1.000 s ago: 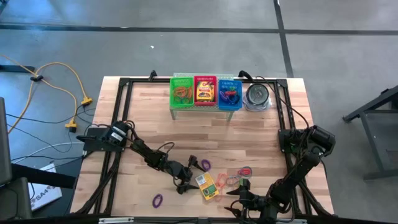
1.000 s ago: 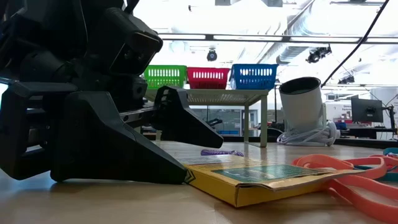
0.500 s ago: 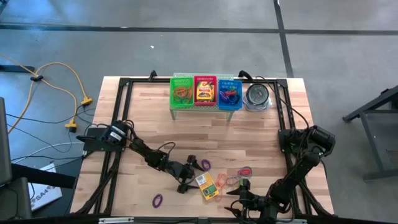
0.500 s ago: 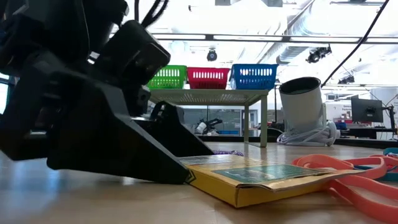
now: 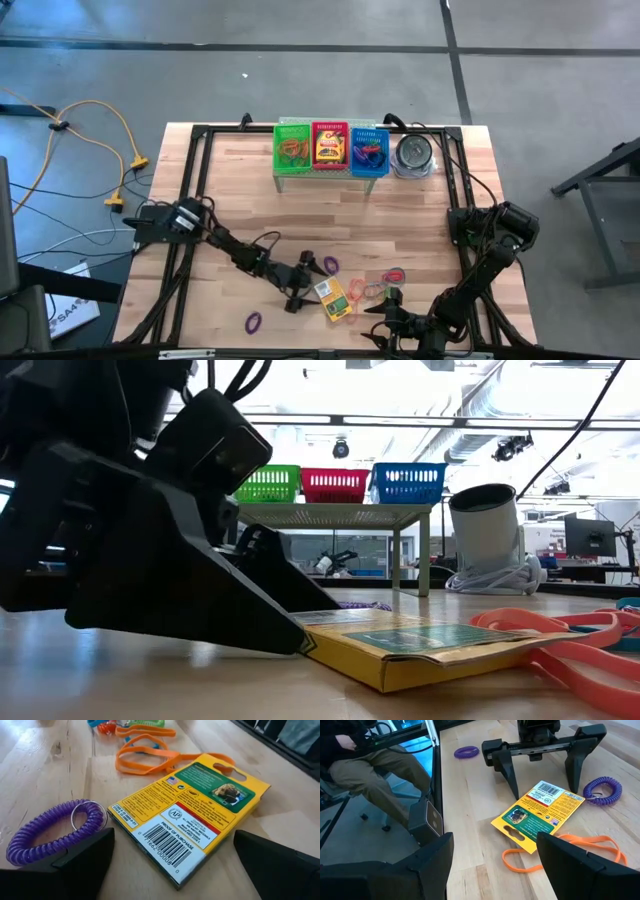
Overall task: Pick & Place Office Desk Supplies
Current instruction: Put the yellow crayon box into the red bin on the shelf
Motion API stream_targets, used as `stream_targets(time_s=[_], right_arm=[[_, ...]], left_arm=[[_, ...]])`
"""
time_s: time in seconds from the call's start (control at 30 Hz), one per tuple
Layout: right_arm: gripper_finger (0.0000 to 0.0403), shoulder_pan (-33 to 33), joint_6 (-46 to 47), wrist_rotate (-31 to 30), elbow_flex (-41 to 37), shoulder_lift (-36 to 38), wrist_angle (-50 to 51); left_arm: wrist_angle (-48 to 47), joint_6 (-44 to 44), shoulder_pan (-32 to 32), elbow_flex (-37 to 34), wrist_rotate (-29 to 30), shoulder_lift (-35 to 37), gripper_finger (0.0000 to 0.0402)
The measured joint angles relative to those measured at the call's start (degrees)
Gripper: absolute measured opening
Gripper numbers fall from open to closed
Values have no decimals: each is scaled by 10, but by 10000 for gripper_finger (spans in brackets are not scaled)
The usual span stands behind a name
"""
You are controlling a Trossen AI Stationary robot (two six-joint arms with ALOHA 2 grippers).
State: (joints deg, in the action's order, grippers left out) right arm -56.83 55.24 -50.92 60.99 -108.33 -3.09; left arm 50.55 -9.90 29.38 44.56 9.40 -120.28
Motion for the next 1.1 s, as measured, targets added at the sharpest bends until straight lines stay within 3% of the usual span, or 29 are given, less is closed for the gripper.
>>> stream_targets(time_s=[0.47,0.63,0.83,1.1], right_arm=[[274,0,0,0,0,0,1],[274,0,0,-1,0,0,2],[274,0,0,-1,0,0,1],[274,0,0,-1,0,0,1]], left_arm=[[-19,6,9,1,36,1,398],[-25,6,9,1,46,1,377],[-25,2,9,1,51,1,309],[-26,-25,15,1,78,1,155]])
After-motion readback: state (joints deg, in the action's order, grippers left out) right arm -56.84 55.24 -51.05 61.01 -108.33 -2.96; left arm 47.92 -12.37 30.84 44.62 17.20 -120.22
